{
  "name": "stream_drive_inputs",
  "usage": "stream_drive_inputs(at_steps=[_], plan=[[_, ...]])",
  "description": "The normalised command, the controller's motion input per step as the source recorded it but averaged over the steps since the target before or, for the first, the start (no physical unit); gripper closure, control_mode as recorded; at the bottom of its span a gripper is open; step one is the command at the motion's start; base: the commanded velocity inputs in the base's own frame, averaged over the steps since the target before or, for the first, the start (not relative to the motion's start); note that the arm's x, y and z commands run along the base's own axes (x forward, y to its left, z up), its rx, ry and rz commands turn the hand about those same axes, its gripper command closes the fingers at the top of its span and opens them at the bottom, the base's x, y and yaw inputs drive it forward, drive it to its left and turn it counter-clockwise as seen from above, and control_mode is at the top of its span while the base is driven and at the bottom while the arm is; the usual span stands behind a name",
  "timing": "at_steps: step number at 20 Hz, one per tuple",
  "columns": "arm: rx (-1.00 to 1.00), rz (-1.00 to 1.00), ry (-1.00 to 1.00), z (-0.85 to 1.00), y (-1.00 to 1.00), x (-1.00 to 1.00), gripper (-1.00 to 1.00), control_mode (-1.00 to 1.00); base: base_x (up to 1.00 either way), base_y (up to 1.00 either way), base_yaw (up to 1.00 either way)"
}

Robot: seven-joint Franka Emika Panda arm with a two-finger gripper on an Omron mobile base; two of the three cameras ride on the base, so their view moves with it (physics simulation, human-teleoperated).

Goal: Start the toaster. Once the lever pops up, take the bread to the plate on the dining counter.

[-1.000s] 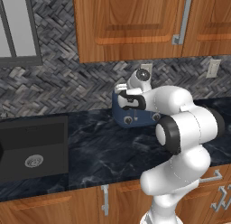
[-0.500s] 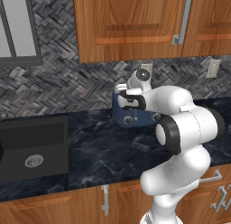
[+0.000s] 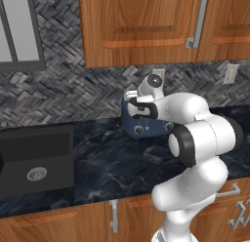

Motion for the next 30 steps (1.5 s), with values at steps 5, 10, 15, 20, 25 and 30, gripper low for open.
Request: stream_drive_inputs(at_steps=[5,10,15,20,25,30], plan=[[0.0,0.0,0.0,0.0,0.0,0.0,-1.0,-1.0,0.0,0.0,0.0],[0.0,0.0,0.0,0.0,0.0,0.0,-1.0,-1.0,0.0,0.0,0.0],[0.0,0.0,0.0,0.0,0.0,0.0,-1.0,-1.0,0.0,0.0,0.0],[0.0,0.0,0.0,0.0,0.0,0.0,-1.0,-1.0,0.0,0.0,0.0],[0.0,0.0,0.0,0.0,0.0,0.0,-1.0,-1.0,0.0,0.0,0.0],[0.0,0.0,0.0,0.0,0.0,0.0,-1.0,-1.0,0.0,0.0,0.0]])
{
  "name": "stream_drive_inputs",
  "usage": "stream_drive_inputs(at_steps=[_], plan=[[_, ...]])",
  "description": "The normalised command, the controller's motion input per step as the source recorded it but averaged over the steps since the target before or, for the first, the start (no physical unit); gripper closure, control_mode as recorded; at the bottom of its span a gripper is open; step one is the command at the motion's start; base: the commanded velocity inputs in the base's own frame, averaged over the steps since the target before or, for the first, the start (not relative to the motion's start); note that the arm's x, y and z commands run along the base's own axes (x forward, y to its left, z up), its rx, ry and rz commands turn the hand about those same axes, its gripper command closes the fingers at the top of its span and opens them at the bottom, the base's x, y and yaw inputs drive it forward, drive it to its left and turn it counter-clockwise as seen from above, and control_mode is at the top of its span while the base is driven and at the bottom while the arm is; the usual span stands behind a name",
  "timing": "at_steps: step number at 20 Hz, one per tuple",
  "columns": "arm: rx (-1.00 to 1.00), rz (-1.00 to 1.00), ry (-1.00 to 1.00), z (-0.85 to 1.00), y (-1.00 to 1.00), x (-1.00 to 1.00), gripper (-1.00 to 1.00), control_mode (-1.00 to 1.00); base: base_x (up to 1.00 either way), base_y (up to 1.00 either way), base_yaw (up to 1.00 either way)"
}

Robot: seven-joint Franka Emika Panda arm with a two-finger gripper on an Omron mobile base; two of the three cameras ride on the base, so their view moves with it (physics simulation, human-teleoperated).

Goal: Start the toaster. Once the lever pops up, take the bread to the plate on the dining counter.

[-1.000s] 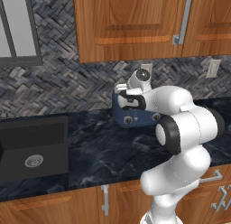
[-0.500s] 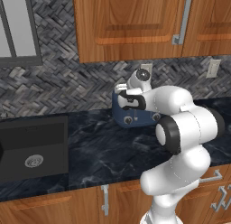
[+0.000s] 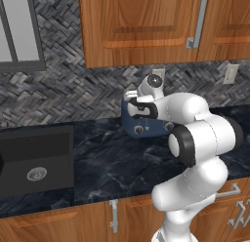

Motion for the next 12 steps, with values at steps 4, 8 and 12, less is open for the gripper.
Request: stream_drive_inputs(at_steps=[4,8,12], plan=[[0.0,0.0,0.0,0.0,0.0,0.0,-1.0,-1.0,0.0,0.0,0.0],[0.0,0.0,0.0,0.0,0.0,0.0,-1.0,-1.0,0.0,0.0,0.0],[0.0,0.0,0.0,0.0,0.0,0.0,-1.0,-1.0,0.0,0.0,0.0]])
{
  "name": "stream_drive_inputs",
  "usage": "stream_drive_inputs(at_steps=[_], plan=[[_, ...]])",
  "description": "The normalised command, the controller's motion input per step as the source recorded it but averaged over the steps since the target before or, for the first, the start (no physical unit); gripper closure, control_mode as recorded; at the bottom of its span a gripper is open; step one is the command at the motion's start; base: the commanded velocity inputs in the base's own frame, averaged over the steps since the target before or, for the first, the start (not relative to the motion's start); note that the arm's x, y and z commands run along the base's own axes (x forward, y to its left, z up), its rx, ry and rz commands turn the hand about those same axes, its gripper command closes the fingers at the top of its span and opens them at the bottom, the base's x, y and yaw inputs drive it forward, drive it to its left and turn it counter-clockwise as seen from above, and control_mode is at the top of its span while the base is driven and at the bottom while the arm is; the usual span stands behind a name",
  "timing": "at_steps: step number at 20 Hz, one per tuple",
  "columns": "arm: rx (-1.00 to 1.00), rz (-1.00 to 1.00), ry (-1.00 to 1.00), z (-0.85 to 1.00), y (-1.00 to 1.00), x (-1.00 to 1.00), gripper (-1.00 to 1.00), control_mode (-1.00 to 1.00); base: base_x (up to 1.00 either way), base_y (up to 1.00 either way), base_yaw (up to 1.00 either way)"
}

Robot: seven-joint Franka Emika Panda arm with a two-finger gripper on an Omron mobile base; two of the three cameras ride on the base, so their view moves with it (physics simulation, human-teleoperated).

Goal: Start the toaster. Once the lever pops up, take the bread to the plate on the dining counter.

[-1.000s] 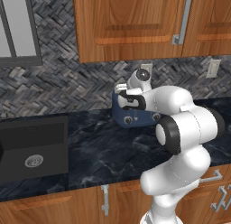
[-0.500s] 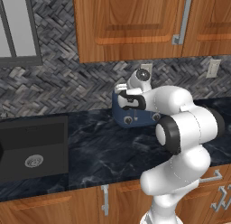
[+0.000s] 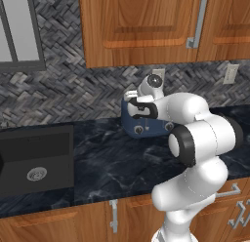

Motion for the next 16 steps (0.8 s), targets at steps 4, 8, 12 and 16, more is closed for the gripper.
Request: stream_drive_inputs(at_steps=[4,8,12,16], plan=[[0.0,0.0,0.0,0.0,0.0,0.0,-1.0,-1.0,0.0,0.0,0.0],[0.0,0.0,0.0,0.0,0.0,0.0,-1.0,-1.0,0.0,0.0,0.0],[0.0,0.0,0.0,0.0,0.0,0.0,-1.0,-1.0,0.0,0.0,0.0],[0.0,0.0,0.0,0.0,0.0,0.0,-1.0,-1.0,0.0,0.0,0.0]])
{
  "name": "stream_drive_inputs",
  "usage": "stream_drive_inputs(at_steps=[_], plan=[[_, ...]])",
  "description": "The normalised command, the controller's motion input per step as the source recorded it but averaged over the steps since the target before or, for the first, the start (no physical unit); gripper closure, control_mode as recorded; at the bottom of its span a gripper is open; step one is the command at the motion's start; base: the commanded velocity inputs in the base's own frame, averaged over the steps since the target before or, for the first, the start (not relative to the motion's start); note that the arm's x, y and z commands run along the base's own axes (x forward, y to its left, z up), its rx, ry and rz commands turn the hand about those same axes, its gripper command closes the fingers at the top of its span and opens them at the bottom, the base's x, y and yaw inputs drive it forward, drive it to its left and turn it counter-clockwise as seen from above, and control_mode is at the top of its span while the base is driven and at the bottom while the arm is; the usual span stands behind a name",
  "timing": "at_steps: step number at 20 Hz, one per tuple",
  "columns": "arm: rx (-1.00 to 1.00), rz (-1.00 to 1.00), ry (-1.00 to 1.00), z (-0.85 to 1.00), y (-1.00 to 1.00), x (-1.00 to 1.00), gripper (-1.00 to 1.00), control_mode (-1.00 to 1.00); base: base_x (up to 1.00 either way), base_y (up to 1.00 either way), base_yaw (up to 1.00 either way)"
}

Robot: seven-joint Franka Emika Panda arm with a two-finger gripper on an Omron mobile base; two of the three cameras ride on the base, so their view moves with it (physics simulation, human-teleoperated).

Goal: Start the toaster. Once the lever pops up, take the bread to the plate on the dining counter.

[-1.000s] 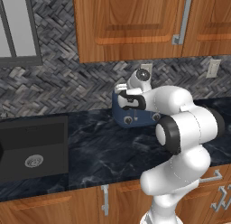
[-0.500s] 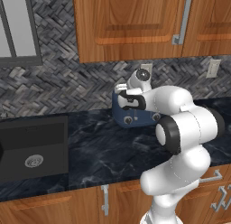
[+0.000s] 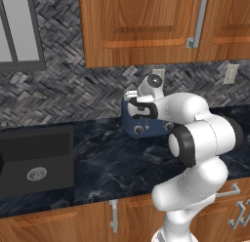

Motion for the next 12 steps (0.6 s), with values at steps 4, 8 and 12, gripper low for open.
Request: stream_drive_inputs(at_steps=[4,8,12], plan=[[0.0,0.0,0.0,0.0,0.0,0.0,-1.0,-1.0,0.0,0.0,0.0],[0.0,0.0,0.0,0.0,0.0,0.0,-1.0,-1.0,0.0,0.0,0.0],[0.0,0.0,0.0,0.0,0.0,0.0,-1.0,-1.0,0.0,0.0,0.0]])
